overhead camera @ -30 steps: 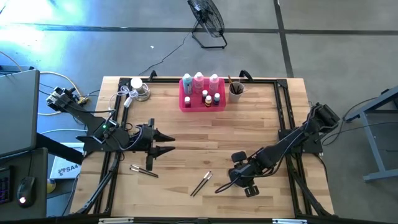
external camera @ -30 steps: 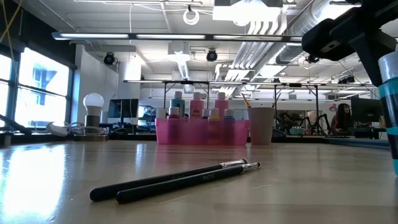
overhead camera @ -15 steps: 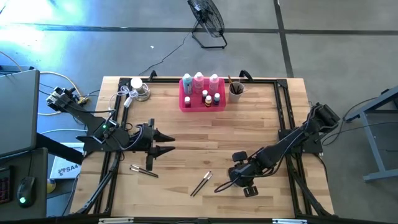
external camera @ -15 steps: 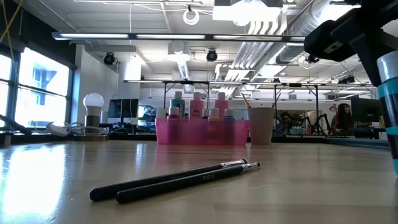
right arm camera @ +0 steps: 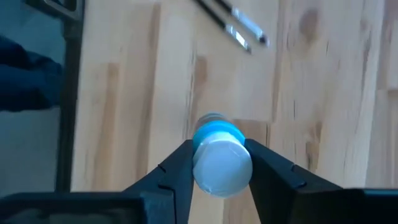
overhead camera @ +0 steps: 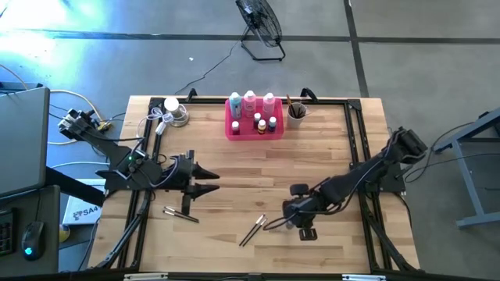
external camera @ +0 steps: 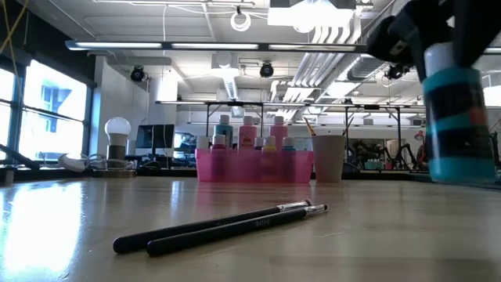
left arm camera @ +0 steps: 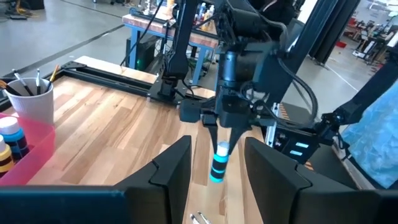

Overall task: Pick & Place Paint Supplies
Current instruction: Put the small blue paint bottle into the pink bin

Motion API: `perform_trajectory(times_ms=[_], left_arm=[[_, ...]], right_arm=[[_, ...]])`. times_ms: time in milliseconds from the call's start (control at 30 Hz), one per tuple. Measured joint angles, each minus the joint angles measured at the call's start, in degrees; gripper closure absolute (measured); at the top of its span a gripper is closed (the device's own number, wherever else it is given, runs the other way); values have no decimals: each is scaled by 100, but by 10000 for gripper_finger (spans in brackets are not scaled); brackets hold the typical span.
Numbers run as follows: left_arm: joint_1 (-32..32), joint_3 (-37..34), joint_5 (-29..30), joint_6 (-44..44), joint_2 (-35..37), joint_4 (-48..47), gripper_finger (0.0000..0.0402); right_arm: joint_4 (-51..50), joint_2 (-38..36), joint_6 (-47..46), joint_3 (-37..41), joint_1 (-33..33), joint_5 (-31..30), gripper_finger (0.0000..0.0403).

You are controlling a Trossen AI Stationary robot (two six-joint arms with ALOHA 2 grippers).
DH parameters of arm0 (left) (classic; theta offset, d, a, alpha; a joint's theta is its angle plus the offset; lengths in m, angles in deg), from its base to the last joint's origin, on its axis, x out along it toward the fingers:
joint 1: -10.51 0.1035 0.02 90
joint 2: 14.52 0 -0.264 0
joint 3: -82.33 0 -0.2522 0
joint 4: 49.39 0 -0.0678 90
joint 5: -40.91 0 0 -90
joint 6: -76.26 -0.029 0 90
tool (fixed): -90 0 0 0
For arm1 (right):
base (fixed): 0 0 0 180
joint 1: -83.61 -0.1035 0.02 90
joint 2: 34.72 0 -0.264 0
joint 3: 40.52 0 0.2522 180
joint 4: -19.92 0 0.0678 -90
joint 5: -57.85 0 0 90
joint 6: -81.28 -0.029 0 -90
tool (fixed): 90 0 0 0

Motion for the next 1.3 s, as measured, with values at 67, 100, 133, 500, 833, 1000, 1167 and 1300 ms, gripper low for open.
perform_trajectory(times_ms=[67,100,133,500,833,1000,1167,1300], left_arm=[[0,1,-26,0,35,-15,254],[0,1,-38,1,44,-27,254],[0,1,-86,2,52,-24,254],[-4,5,-483,27,263,-343,254],[-2,3,-613,184,738,-1078,254],[-2,3,-492,151,1080,-1470,254],[0,3,-237,-44,1445,-1807,254],[0,3,66,-153,1716,-1981,254]], right_arm=[[6,-34,85,-120,107,13,289],[1,-81,133,-166,158,31,290],[-44,-117,143,-224,224,43,290],[-785,-184,166,-1276,1149,154,278],[-875,-186,432,-2043,2022,199,278],[-809,-179,594,-2083,2447,199,282],[-406,-153,1164,-2086,2931,188,290],[-76,-71,1472,-2098,3375,158,278]])
